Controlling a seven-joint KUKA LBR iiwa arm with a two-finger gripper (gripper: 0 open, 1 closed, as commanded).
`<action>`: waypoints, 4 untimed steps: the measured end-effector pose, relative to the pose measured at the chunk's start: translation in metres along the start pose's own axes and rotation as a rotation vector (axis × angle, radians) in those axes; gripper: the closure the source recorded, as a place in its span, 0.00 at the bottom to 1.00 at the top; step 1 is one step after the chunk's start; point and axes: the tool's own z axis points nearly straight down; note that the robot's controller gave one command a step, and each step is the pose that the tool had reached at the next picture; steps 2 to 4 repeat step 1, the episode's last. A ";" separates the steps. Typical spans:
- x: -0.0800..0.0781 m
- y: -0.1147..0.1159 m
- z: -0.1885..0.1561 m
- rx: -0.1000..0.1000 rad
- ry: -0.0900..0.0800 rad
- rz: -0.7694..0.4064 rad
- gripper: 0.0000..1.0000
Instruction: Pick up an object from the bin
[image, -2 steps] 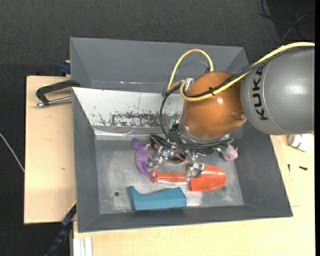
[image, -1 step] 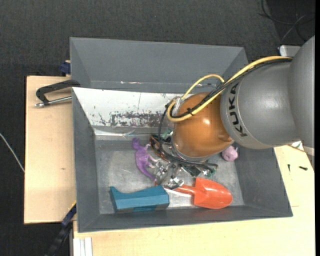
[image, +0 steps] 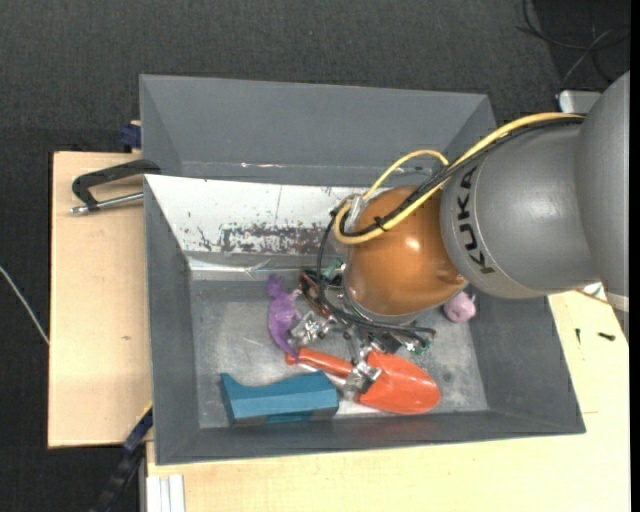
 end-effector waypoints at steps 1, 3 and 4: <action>0.000 0.000 0.000 0.000 0.000 0.000 0.00; 0.000 0.000 0.000 0.000 0.000 0.000 0.00; 0.000 0.000 0.000 0.000 0.000 0.000 0.00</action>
Offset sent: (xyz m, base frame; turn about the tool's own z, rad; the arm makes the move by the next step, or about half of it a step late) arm 0.0312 0.0066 -0.0152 -0.3105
